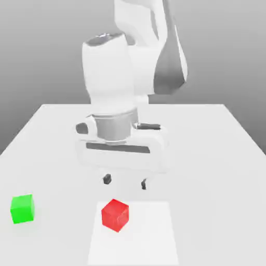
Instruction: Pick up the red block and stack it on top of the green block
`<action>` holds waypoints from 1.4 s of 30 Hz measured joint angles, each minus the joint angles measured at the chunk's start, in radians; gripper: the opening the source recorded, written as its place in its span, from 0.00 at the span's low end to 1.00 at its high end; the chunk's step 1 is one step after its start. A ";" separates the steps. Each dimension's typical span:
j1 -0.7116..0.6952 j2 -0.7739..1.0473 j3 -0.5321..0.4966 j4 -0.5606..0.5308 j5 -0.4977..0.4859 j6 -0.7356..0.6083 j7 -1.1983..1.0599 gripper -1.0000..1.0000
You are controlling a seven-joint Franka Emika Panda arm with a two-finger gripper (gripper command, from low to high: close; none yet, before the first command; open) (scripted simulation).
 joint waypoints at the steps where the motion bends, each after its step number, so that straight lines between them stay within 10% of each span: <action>1: -0.009 0.018 -0.001 -0.017 -0.035 0.018 0.039 0.50; 6: -0.058 0.080 -0.012 -0.058 -0.180 0.087 0.183 0.50; 21: -0.086 0.296 0.058 -0.031 -0.104 0.272 0.130 0.50; 22: -0.092 0.311 0.066 -0.031 -0.096 0.284 0.126 0.00; 42: -0.068 0.118 0.020 -0.048 -0.187 0.123 0.188 0.00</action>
